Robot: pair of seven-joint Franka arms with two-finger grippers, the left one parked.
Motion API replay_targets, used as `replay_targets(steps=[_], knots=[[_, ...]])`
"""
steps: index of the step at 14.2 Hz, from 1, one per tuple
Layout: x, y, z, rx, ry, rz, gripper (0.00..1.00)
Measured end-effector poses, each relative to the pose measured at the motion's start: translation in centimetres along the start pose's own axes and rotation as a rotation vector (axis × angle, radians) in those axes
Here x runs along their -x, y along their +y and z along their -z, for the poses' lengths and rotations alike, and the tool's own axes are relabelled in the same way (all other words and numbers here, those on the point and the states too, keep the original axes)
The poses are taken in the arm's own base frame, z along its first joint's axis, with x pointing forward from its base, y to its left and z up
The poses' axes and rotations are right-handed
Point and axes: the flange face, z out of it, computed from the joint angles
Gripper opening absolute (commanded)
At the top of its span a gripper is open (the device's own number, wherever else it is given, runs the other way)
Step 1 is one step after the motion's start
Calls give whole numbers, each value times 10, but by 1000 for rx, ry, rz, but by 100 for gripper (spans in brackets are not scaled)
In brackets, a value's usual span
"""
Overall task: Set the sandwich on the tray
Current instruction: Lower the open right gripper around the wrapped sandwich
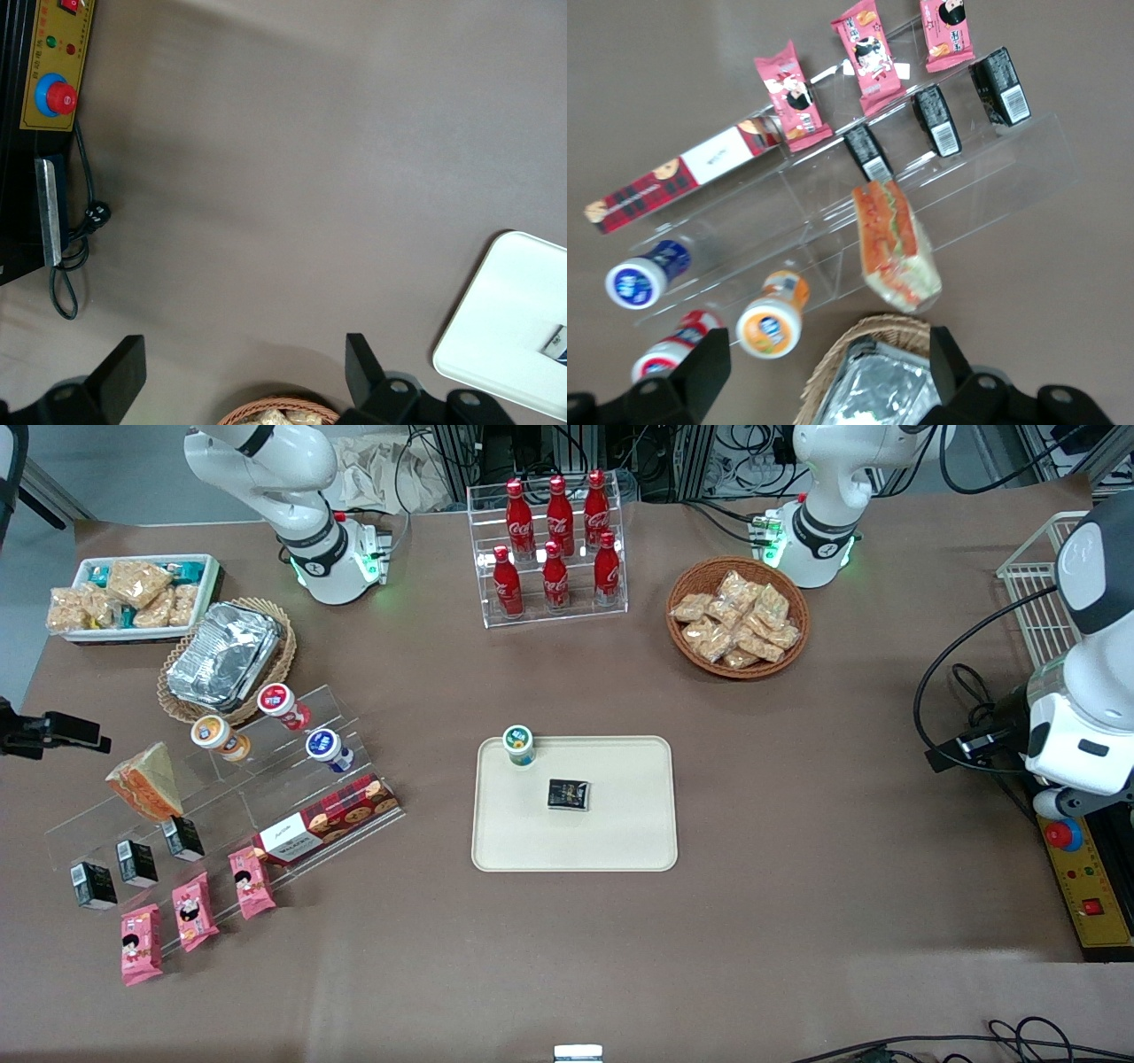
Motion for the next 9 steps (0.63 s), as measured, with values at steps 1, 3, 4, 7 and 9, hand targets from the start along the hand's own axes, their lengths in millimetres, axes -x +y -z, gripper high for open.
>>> replay_targets(steps=[1,3,4,7,9], knots=[[-2,7,-14,2,1,24,100],[-6,12,-41,2,-5,62,100],[-7,12,-50,2,-7,78,100],[-8,14,-71,5,-3,147,100],[-5,19,-83,3,-10,177,100]])
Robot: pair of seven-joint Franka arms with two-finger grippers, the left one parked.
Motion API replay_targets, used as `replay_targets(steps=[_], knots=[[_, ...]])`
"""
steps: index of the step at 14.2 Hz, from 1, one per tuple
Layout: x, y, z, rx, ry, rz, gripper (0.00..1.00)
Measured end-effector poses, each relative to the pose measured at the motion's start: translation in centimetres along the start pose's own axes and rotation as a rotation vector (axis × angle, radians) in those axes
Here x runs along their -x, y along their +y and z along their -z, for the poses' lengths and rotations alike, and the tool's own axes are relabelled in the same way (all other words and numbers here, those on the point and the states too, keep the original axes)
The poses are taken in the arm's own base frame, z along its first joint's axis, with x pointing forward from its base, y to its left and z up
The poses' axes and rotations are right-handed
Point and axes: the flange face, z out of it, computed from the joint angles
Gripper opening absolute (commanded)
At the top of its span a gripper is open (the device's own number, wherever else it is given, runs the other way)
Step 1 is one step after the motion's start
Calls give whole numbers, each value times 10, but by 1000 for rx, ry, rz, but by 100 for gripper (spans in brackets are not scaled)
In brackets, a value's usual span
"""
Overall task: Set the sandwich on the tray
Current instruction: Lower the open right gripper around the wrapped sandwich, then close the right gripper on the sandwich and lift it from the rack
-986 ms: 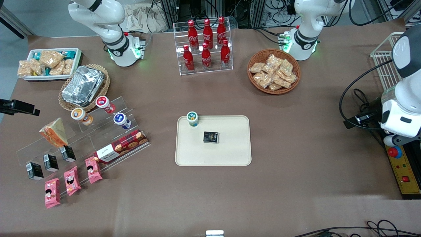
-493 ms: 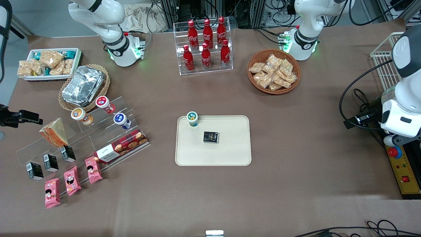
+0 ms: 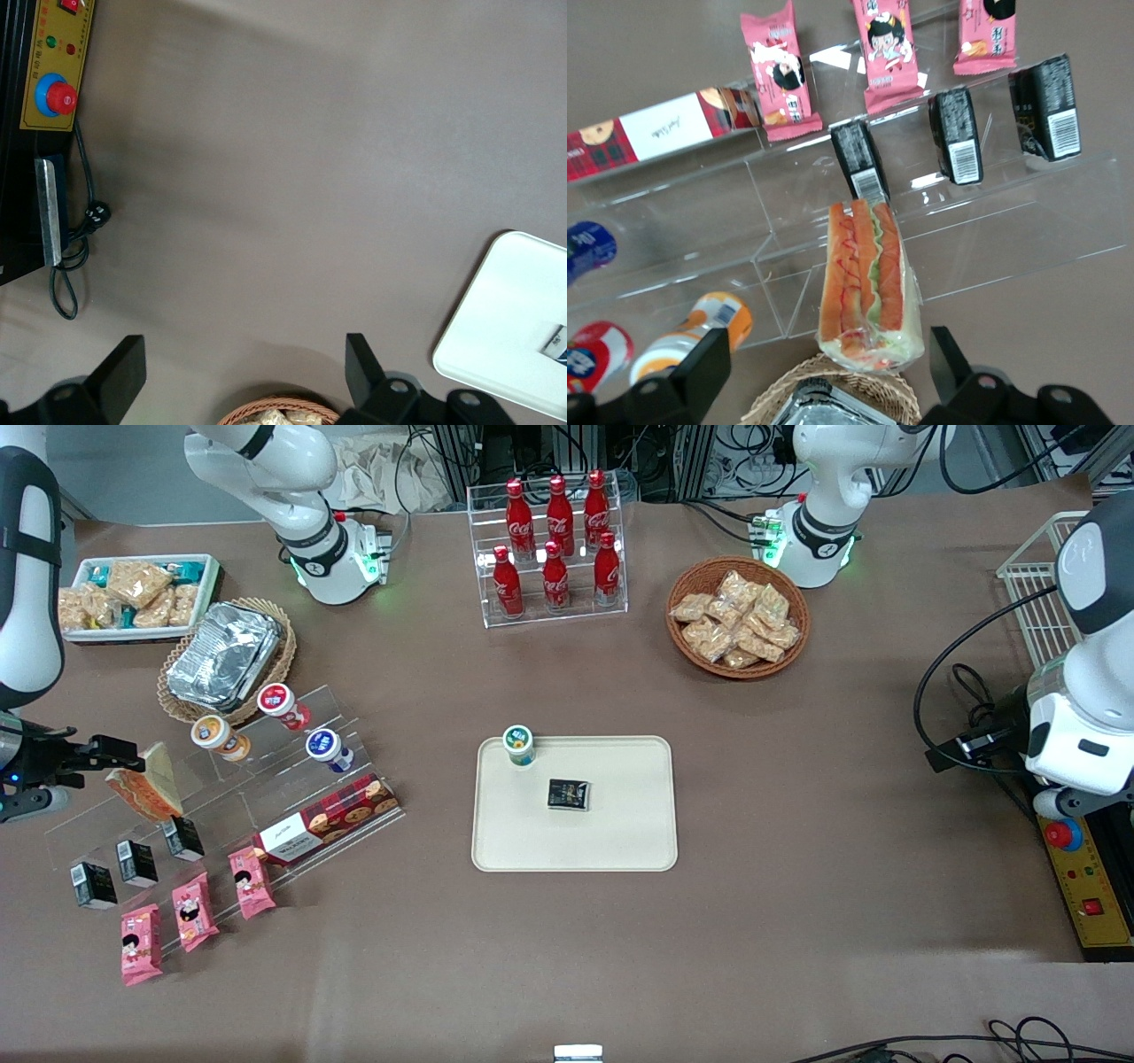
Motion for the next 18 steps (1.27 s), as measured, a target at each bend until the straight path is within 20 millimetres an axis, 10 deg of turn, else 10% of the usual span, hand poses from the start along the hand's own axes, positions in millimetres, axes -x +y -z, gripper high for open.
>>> replay_targets(steps=[10,18], knots=[[2,3,-52,-9,-24,50,98],[6,17,-68,-12,-36,67,65]])
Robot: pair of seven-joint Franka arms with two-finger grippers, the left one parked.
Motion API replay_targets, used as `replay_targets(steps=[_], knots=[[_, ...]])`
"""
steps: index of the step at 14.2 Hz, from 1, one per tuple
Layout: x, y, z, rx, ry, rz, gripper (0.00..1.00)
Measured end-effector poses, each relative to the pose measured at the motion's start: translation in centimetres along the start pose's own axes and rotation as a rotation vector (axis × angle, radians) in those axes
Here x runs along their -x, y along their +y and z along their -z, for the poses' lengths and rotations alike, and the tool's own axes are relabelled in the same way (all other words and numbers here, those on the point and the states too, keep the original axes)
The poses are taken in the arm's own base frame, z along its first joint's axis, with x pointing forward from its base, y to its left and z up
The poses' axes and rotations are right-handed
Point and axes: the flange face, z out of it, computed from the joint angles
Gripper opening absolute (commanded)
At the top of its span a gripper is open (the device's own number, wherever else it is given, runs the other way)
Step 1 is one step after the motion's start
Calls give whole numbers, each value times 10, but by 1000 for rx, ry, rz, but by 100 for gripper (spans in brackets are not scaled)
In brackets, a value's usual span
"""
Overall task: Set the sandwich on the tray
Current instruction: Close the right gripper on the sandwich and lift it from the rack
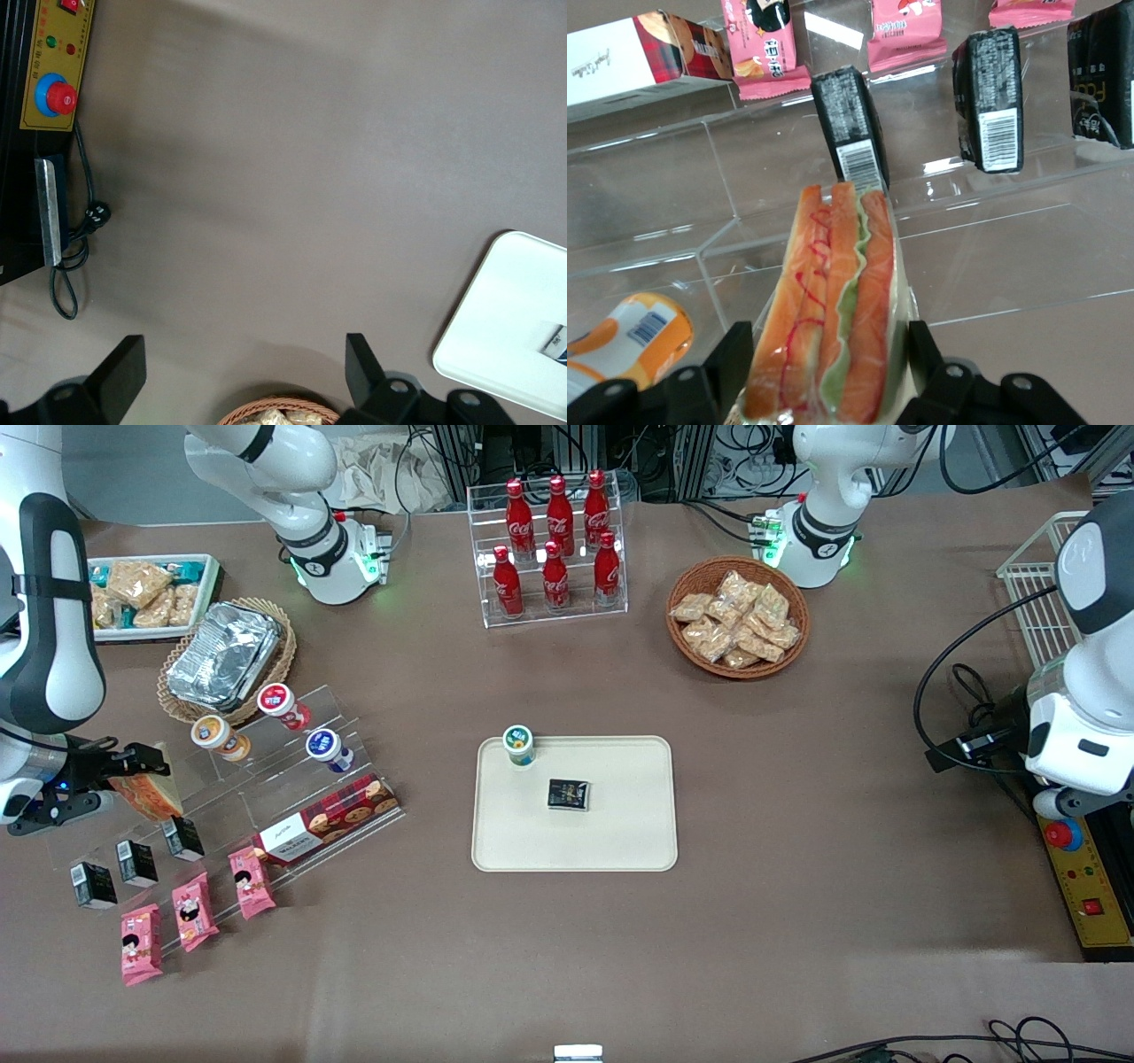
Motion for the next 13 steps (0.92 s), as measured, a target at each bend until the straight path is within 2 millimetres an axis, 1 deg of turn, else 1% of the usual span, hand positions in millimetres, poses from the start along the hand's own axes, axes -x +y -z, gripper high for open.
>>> replay_targets(steps=[1,4,5,6,7,8,9,10,13], knots=[[1,1,0,0,0,0,60],[2,3,1,1,1,12,59],[2,3,2,2,3,19,57],[1,3,4,5,7,30,49],[0,4,8,11,14,43,49],[-2,5,15,20,26,62,49],[-4,6,24,29,38,75,47],[-7,5,35,35,45,84,36],[-17,-6,78,43,40,144,35]])
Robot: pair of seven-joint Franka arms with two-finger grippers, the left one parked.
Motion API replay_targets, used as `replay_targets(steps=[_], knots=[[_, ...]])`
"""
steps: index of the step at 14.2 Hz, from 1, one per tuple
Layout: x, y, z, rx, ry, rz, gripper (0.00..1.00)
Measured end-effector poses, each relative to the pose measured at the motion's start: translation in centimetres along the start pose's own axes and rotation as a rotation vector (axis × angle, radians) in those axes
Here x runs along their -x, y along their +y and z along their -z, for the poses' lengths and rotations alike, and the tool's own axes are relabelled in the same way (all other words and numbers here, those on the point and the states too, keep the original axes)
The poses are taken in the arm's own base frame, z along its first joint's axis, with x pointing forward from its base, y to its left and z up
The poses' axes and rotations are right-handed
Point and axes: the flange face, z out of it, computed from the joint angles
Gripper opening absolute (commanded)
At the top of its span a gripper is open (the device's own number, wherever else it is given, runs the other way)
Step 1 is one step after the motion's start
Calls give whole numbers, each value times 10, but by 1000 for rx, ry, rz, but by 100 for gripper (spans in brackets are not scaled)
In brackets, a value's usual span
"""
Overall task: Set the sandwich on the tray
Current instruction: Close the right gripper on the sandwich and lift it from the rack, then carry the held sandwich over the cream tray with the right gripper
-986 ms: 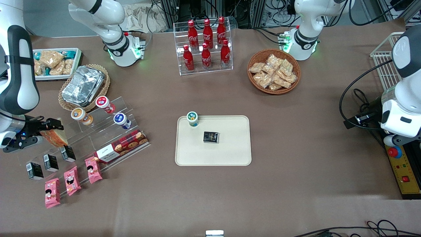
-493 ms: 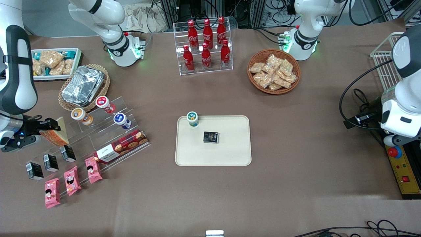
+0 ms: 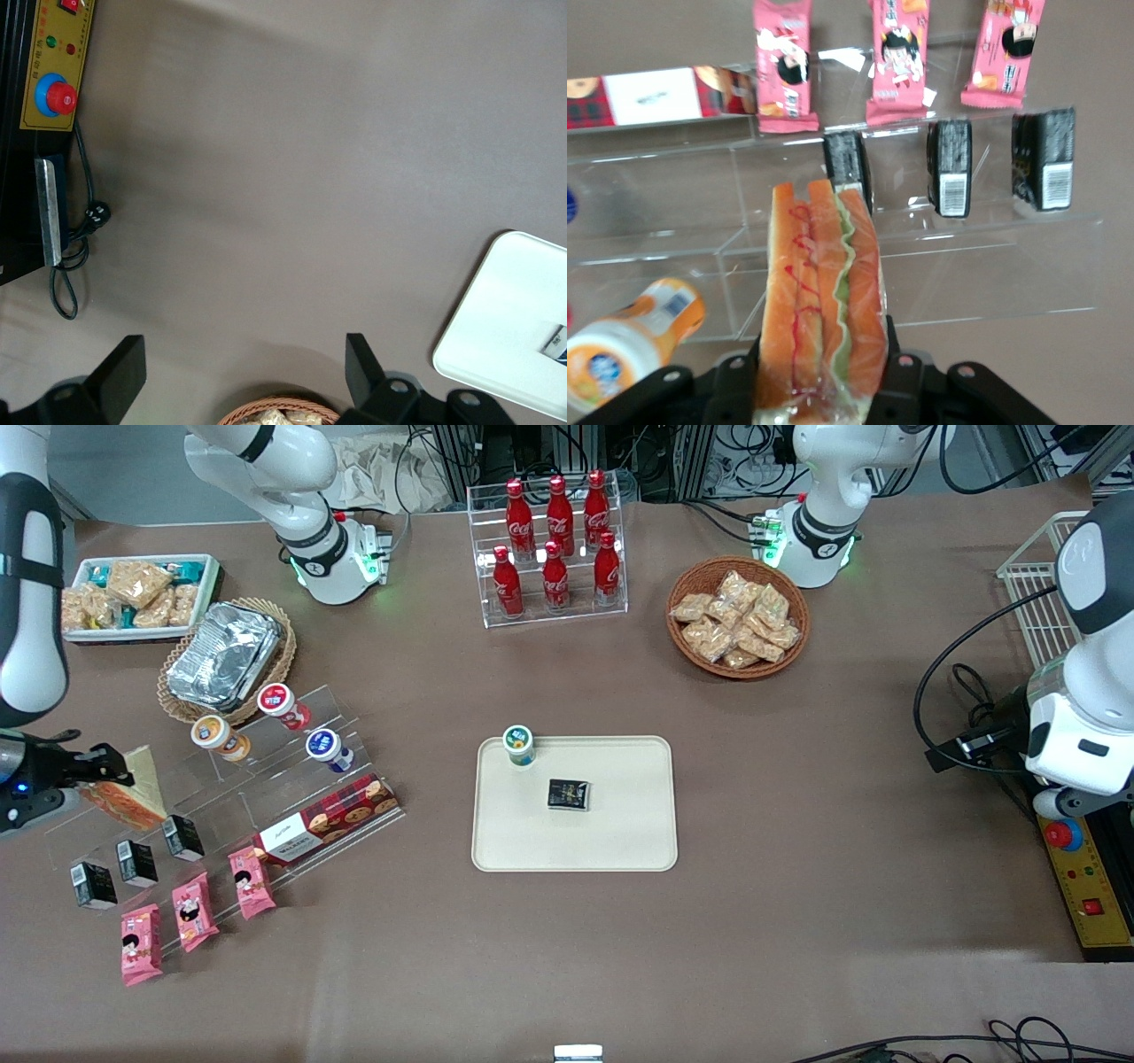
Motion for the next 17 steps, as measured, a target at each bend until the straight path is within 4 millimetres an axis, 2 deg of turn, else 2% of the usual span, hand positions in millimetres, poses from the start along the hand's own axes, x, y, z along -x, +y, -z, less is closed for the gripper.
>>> replay_targets(steps=[4,7,9,13,15,17], knots=[[-25,-35,51,3,-7,75,36],[-52,-79,72,-7,5,162,37],[-80,-129,78,-12,22,261,37],[-133,-250,90,-4,80,466,41],[-153,-289,86,11,123,534,43],[-176,-327,71,25,166,600,42]])
